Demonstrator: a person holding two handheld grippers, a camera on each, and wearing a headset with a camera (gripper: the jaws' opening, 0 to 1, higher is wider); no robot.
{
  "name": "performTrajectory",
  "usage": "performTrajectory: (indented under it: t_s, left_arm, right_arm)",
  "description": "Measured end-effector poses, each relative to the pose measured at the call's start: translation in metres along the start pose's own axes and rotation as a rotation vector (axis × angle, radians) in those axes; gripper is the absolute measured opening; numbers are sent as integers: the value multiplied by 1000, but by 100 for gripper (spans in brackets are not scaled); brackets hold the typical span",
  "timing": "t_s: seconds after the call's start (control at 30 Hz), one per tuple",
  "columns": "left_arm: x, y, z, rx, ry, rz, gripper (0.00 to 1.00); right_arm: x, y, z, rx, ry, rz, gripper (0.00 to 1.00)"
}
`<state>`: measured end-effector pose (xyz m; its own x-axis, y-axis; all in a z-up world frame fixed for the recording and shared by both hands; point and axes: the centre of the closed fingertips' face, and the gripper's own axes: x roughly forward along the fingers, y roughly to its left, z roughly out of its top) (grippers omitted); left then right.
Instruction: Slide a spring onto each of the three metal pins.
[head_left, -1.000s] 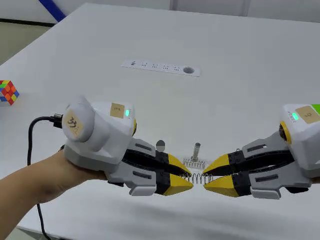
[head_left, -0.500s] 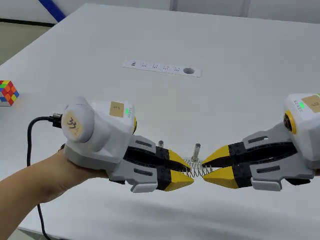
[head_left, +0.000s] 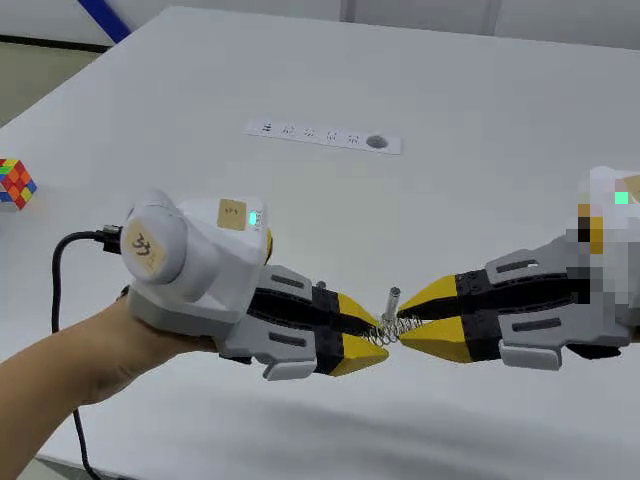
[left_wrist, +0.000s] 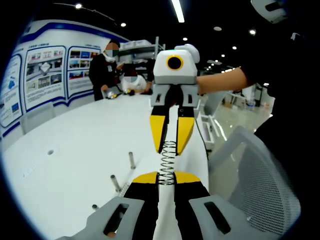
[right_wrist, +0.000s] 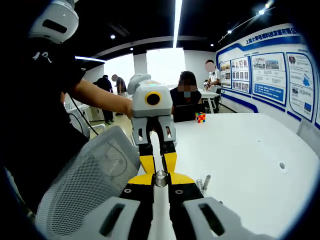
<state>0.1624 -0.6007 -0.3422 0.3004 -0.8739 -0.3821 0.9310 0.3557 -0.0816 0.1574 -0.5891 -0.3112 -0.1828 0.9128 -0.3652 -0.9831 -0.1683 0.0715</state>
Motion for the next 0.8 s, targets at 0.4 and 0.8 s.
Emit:
performTrajectory:
  t_s: [0.4,0.8]
  left_arm:
    - [5,3,4,-11,-20,9,10]
    - [7,3,7,-9,-32,9,10]
  right_arm:
    - [4,-5,13,39,-58,-12,11]
    - [8,-8,20,66,-71,-25,11]
